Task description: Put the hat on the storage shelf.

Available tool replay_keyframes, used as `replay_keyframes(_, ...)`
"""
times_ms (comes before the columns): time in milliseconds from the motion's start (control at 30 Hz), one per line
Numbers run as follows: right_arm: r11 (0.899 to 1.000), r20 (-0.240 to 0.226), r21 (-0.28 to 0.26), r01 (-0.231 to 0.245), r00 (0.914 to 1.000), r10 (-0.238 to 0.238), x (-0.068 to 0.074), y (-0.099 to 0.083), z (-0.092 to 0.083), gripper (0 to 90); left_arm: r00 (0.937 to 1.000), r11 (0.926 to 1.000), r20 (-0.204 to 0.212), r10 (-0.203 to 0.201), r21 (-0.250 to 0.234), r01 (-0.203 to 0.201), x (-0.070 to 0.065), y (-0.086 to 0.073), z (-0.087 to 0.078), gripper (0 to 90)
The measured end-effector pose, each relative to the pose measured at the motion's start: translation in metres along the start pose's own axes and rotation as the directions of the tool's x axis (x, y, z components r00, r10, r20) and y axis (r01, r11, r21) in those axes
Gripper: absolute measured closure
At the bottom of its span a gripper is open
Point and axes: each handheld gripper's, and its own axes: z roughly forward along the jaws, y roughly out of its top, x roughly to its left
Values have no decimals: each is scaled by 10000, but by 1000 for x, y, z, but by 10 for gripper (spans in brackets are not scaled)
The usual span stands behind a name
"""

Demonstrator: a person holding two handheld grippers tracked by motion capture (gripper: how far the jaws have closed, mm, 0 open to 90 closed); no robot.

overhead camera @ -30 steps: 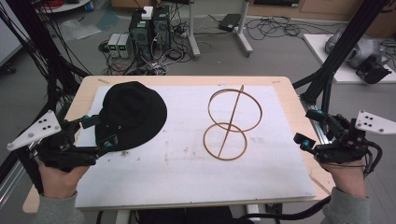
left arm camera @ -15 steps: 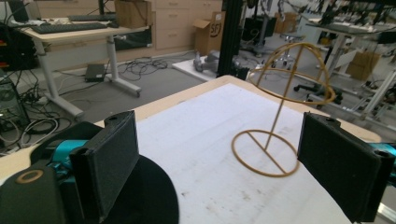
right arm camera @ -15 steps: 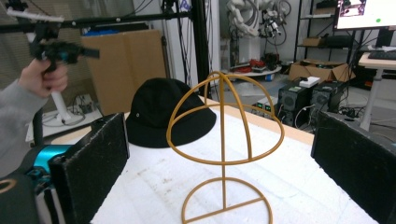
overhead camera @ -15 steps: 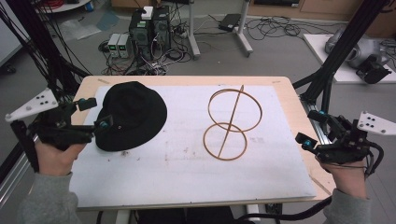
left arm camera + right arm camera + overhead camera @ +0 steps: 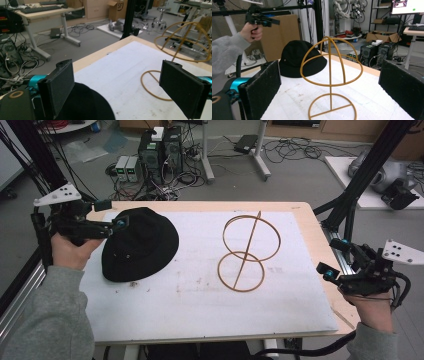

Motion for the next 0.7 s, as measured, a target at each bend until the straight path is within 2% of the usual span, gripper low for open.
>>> replay_keyframes(33,10000,2,4,46,10000,-46,0,0,0,33,10000,10000,0,0,0,0,0,0,0,130)
replay_keyframes(100,10000,28,52,-25,10000,25,0,-1,1,33,9999,9998,-8,-151,106,151,14,4,5,131)
replay_keyframes(167,10000,80,66,-54,10000,53,-1,-2,2,33,9999,9998,7,-166,137,165,18,5,5,131)
replay_keyframes(233,9999,70,126,-115,9999,115,-2,-3,1,33,9992,9994,201,-341,-17,341,29,8,6,133)
replay_keyframes(267,9998,91,144,-105,9999,103,-2,-4,1,33,9992,9994,201,-341,-17,341,29,8,6,133)
replay_keyframes(400,9998,163,97,-185,9997,183,-4,-5,-3,33,9976,9987,469,-510,39,509,46,13,14,133)
replay_keyframes(433,9998,213,33,-218,9995,217,-5,-5,-4,33,9976,9987,469,-510,39,509,46,13,14,133)
replay_keyframes(500,9997,239,52,-242,9994,240,-5,-5,-5,33,9978,9989,505,-437,184,428,51,14,19,133)
replay_keyframes(567,9996,224,120,-264,9994,261,-5,-6,-5,33,9981,9976,449,-418,568,392,57,16,29,134)
replay_keyframes(700,9993,295,208,-299,9991,293,-7,-9,-6,33,9976,9961,481,-499,750,462,62,16,37,141)
